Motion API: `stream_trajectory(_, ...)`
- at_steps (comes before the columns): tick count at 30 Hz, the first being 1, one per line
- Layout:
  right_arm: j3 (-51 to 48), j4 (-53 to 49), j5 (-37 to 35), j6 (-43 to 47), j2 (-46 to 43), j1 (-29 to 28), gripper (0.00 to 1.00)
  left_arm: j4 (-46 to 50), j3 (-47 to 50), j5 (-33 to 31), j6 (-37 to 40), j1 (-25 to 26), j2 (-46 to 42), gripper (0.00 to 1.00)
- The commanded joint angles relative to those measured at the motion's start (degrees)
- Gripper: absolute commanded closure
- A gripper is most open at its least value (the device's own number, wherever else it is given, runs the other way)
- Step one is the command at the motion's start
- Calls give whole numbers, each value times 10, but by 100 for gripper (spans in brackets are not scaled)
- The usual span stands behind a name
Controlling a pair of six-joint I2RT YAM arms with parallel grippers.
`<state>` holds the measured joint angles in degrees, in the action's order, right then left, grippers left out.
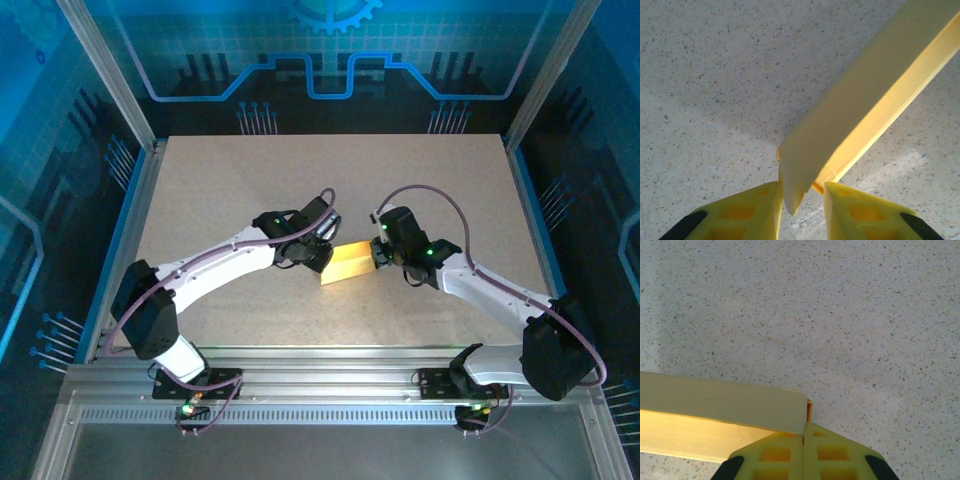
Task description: Fold the paper box
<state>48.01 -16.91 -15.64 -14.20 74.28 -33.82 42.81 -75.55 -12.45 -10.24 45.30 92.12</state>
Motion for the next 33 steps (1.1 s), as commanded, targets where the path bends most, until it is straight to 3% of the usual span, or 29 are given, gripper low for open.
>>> stream_trajectory(1,2,-48,9,-10,9,-11,100,27,-18,-25,11,4,10,75)
stream_trajectory(19,-1,-51,14,-11,2,-12,100,25,-45,-29,-42,4,33,100)
stream_trajectory(24,-2,-50,16,-11,3,-13,100,27,-52,-28,-46,4,44,100)
stream_trajectory(26,-2,-50,16,-10,3,-13,100,31,-57,-27,-44,4,51,90)
stream_trajectory(28,-1,-50,16,-10,3,-13,100,35,-60,-28,-43,4,60,88)
stream_trajectory(33,-1,-52,14,-9,3,-13,100,38,-65,-31,-45,4,63,98)
